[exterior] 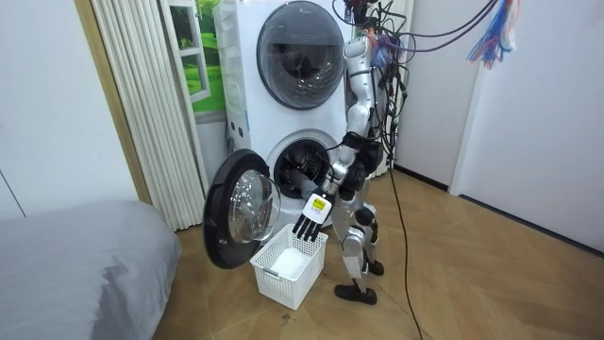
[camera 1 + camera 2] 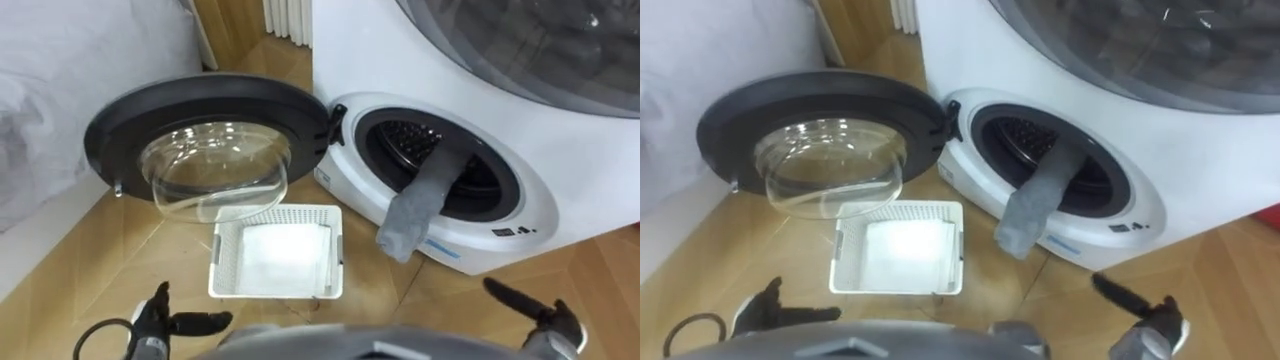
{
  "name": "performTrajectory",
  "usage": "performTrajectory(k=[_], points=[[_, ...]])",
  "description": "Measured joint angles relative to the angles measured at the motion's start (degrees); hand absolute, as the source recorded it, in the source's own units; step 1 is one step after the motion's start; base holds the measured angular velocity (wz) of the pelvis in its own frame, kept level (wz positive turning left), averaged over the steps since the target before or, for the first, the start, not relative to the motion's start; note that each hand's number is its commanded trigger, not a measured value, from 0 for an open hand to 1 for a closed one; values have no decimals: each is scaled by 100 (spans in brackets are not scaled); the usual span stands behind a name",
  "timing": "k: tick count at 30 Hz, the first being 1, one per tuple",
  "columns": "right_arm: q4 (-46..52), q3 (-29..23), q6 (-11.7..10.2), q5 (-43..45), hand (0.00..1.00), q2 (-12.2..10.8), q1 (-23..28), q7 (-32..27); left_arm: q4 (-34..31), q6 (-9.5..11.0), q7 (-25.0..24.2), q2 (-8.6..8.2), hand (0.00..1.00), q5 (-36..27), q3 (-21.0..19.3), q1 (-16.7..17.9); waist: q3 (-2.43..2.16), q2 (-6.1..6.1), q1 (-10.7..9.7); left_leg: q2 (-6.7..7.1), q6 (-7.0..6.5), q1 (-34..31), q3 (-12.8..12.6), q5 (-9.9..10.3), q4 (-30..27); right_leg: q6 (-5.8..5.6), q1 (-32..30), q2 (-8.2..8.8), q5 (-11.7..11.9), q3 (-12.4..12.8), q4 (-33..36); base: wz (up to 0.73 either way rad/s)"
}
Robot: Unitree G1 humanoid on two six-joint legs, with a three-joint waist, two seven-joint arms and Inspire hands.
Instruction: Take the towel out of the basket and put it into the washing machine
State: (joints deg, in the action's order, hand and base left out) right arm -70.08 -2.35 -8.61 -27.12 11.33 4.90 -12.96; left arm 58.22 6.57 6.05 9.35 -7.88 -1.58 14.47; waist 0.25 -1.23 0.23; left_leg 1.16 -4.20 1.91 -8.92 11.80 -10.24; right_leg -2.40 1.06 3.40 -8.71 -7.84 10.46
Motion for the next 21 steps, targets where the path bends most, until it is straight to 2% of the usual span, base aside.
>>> performTrajectory(k=[6,11,12,21], points=[[-416,114,234,744,0,-160,43,553,246,-21,111,-78,0,146,-536,67,12,-97,46,-70,66,106,-24,44,1,35,115,-83,22,40,-84,-4],[-627,176,438,919,0,-243,98,961,349,-39,113,-164,0,207,-545,46,27,-125,143,-82,80,162,-27,52,64,35,141,-111,22,87,-85,-5],[-649,274,462,919,0,-259,100,1077,384,-67,111,-181,0,263,-543,30,43,-129,151,-83,86,188,-25,58,74,34,198,-115,22,84,-101,-5],[-776,329,511,945,0,-305,79,1649,612,-253,104,-223,0,382,-552,-90,45,-144,158,-122,127,282,23,99,79,34,364,-161,22,41,-196,1]])
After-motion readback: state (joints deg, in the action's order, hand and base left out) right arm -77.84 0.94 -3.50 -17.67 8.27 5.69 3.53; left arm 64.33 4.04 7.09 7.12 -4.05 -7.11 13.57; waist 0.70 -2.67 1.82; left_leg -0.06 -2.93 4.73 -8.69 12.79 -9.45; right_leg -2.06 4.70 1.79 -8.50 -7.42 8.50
